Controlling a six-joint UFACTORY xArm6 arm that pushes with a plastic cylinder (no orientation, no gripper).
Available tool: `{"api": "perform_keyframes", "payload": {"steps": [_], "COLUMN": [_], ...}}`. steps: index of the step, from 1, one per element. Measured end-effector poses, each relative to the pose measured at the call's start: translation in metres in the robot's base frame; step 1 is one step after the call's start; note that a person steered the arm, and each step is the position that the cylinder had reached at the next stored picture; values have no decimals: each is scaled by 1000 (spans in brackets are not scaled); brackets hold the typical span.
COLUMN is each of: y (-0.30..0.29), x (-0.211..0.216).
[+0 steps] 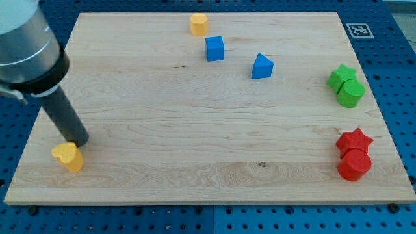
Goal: Point at the yellow hexagon
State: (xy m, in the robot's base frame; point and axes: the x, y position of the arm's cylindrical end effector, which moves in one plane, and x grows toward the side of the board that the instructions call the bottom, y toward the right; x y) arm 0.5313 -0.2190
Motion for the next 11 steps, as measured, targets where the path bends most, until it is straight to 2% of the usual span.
{"api": "perform_keyframes", "payload": {"steps": [2, 3, 5, 8, 11], "y": [-1, -1, 29, 176, 202], "x": [4, -27, -168, -339, -336]}}
